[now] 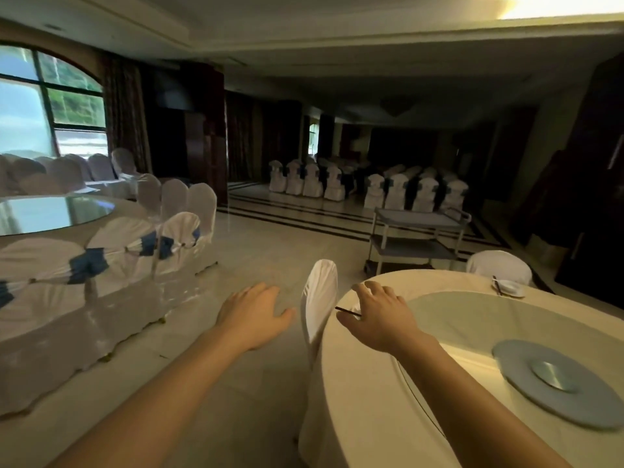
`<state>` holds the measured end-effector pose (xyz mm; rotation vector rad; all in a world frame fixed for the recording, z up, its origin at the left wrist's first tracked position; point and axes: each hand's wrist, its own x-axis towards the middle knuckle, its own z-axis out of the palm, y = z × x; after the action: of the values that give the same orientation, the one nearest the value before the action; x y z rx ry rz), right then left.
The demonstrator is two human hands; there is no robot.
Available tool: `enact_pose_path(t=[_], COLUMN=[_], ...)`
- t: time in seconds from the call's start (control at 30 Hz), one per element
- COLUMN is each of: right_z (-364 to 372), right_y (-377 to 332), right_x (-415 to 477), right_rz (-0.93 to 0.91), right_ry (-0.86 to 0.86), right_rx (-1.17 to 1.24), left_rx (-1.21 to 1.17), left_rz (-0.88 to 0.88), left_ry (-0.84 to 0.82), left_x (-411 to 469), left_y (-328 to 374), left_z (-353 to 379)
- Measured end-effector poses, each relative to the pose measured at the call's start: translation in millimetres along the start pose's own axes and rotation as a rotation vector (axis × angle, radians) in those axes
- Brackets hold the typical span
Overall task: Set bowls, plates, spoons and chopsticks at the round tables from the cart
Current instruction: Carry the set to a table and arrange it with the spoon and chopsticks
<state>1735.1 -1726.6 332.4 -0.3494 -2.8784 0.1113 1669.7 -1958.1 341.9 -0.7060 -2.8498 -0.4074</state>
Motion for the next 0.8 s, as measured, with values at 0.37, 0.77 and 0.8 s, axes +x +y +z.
enact_pose_path(t=[0.37, 0.77, 0.8], right_z=[70, 155, 161], right_y=[5, 81, 86], right_x=[163, 409, 423], right_rz=[0.319, 0.587, 0.609], right_ry=[-0.05, -0.051, -0.06], right_rx=[-0.013, -0.011, -0.02], left_rx=[-0.062, -0.167, -0.17], left_rz=[0.189, 0.485, 0.506], left_ry=[-0.095, -0.211, -0.226], left_x=[218, 531, 553], left_y=[-66, -53, -53], left_z=[81, 185, 193])
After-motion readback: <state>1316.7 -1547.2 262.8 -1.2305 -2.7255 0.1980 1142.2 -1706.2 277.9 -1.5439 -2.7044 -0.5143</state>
